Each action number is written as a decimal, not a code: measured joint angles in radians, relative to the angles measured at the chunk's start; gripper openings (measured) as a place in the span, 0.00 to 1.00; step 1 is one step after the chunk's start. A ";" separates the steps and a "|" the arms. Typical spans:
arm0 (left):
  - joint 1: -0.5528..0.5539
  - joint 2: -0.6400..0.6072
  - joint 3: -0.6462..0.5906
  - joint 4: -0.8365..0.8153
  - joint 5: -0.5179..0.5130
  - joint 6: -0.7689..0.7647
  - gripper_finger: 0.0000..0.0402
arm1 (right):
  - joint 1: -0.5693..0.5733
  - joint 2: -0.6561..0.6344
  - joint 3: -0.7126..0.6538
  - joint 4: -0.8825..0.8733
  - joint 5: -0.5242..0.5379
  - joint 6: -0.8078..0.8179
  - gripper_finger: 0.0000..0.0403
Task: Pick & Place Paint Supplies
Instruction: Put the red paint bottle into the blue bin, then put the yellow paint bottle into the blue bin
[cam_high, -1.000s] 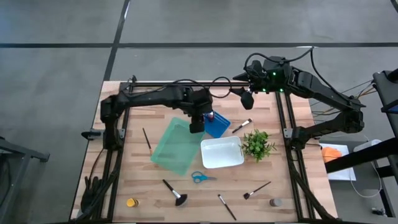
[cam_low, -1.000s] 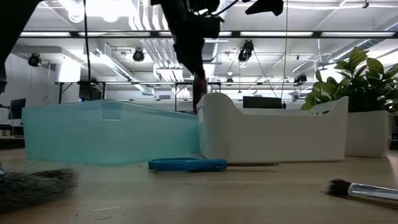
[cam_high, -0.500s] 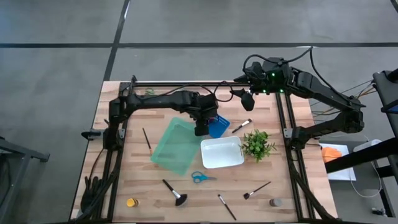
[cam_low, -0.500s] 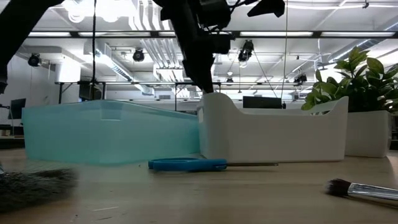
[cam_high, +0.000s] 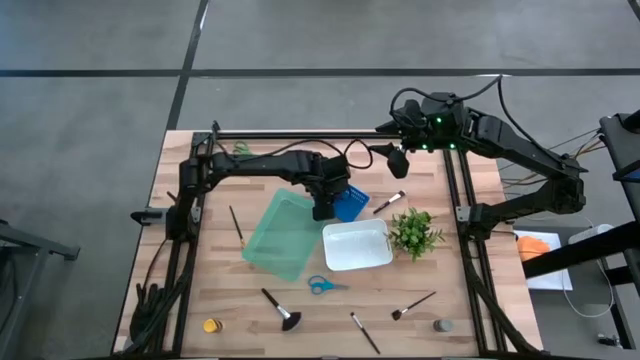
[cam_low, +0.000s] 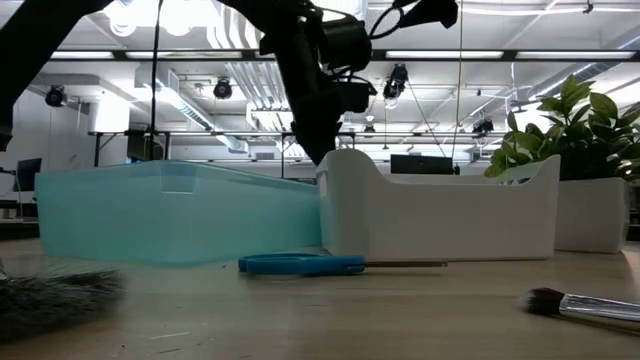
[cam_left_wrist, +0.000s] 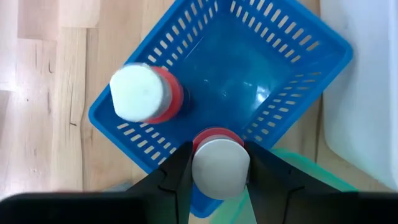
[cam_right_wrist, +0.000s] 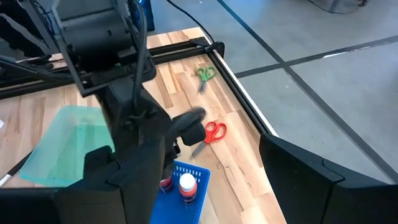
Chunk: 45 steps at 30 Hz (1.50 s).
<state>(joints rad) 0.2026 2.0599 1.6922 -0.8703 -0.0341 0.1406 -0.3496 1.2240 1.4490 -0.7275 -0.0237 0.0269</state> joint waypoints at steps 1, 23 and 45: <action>0.002 0.000 -0.008 0.009 0.000 0.000 0.30 | 0.000 0.000 0.000 0.002 -0.003 0.000 0.65; 0.015 -0.068 -0.025 0.041 -0.004 -0.004 0.65 | 0.000 0.000 0.000 0.000 -0.002 0.000 0.65; -0.003 -0.585 -0.433 -0.201 0.423 -0.079 0.64 | 0.000 -0.021 0.000 -0.001 0.001 0.031 0.65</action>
<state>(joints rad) 0.1999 1.4748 1.2589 -1.0712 0.3893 0.0620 -0.3496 1.2030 1.4494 -0.7288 -0.0227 0.0575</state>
